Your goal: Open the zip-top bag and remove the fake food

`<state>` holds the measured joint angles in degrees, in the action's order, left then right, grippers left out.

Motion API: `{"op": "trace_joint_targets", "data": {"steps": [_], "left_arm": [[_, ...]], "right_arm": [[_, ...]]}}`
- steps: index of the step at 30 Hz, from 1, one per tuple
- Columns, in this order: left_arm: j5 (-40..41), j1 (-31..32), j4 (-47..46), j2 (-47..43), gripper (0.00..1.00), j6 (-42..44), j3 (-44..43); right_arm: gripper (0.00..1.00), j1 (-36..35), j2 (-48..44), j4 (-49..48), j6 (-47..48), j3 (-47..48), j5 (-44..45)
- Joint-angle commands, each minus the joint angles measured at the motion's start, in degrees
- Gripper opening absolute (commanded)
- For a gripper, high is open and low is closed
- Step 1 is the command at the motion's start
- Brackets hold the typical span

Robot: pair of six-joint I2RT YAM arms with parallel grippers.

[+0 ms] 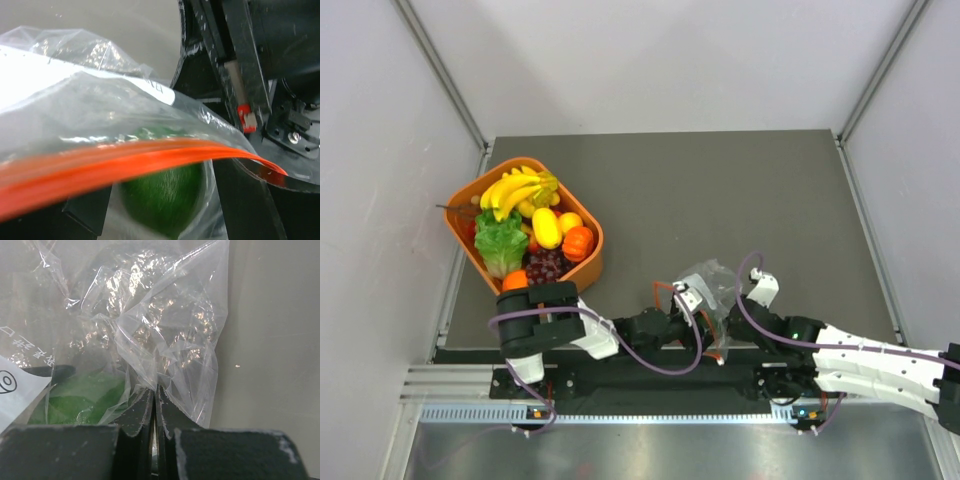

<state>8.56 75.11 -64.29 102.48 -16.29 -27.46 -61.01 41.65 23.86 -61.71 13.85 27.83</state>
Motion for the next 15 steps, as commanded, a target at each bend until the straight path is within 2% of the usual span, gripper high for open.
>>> {"op": "trace_joint_targets", "data": {"steps": [1,3,4,8,10,12,13,14,15], "left_arm": [[0.05,0.12,1.62,1.06,0.79,1.09,-3.82],[0.41,0.12,3.64,1.76,0.71,1.18,-5.05],[0.41,0.12,4.0,2.02,0.54,1.09,-5.32],[0.76,0.12,5.67,2.2,0.28,0.56,-4.97],[0.76,0.12,6.37,1.5,0.22,0.21,-4.01],[0.67,0.12,6.72,0.54,0.28,-0.23,-3.13],[0.5,0.12,7.16,-0.51,0.36,-0.75,-2.34],[-0.03,0.12,7.42,-0.96,0.57,-1.02,-2.07],[-0.47,0.21,7.69,-1.31,0.61,-1.28,-1.81]], "right_arm": [[0.0,-0.95,-0.34,-0.74,-0.43,0.3,-0.59],[0.0,-1.04,-0.51,-0.92,-0.43,0.3,-0.68],[0.0,-0.95,-0.86,-0.74,-0.43,0.3,-0.68],[0.0,-0.95,-2.1,-0.13,-0.69,-0.22,-0.59],[0.0,-1.04,-3.15,0.92,-0.95,-0.4,-0.33],[0.0,-0.95,-4.03,1.8,-1.3,-0.49,0.11],[0.0,-0.95,-4.99,2.5,-1.39,-0.66,0.29],[0.0,-0.95,-5.61,2.86,-1.48,-0.75,0.55],[0.0,-0.95,-6.4,3.21,-1.65,-0.84,0.64]]}}
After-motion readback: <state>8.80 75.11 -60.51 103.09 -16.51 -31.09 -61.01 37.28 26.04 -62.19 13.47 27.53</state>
